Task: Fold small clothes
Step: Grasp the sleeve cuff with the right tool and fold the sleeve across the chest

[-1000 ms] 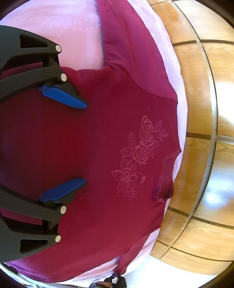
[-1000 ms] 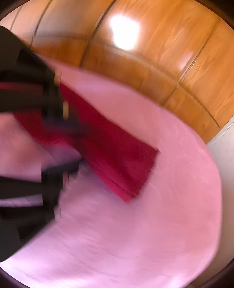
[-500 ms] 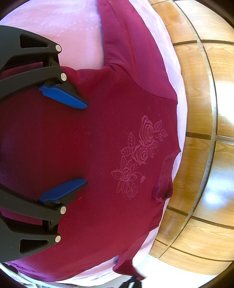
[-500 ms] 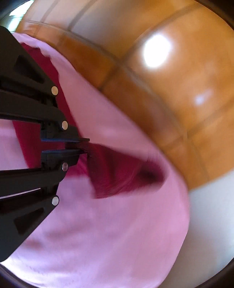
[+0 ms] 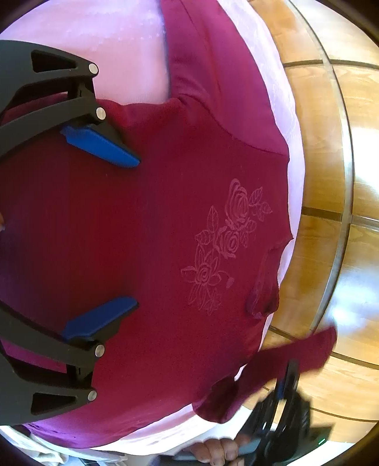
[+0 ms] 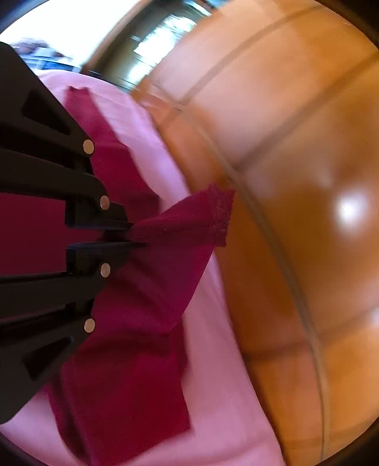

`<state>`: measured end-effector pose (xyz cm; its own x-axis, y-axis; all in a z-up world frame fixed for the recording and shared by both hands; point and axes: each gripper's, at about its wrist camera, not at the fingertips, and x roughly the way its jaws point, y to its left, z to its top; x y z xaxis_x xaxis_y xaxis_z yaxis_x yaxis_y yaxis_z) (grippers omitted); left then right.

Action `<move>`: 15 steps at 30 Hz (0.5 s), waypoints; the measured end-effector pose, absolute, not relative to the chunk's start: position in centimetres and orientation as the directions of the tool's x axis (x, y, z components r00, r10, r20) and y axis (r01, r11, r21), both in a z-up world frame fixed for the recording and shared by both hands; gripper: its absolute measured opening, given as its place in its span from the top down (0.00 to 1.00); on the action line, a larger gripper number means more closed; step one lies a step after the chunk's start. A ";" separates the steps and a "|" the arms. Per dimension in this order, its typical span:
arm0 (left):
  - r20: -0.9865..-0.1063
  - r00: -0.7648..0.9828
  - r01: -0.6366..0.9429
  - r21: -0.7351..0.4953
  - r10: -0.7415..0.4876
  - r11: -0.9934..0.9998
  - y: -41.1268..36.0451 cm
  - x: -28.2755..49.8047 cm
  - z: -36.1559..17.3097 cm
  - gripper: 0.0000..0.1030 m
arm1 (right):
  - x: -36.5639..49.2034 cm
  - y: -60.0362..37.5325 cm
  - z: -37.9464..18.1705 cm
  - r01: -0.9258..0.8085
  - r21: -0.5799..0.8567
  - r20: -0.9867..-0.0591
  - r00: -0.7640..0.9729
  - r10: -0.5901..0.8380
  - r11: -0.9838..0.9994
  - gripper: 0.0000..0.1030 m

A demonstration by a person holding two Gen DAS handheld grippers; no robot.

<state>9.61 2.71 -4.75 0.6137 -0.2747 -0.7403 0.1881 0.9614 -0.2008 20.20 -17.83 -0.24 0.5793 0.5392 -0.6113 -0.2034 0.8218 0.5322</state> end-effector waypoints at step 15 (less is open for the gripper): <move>-0.757 0.581 0.200 -0.223 -0.299 0.954 2.4 10.6 -4.2 0.04 | 13.9 -21.9 -5.7 -0.044 0.355 -0.762 0.565 0.316 0.934 0.04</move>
<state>10.62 2.42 -4.21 0.5808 -0.2990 -0.7571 0.1999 0.9540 -0.2234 13.87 -21.88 -5.65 0.5652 0.3157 -0.7622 -0.0436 0.9340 0.3545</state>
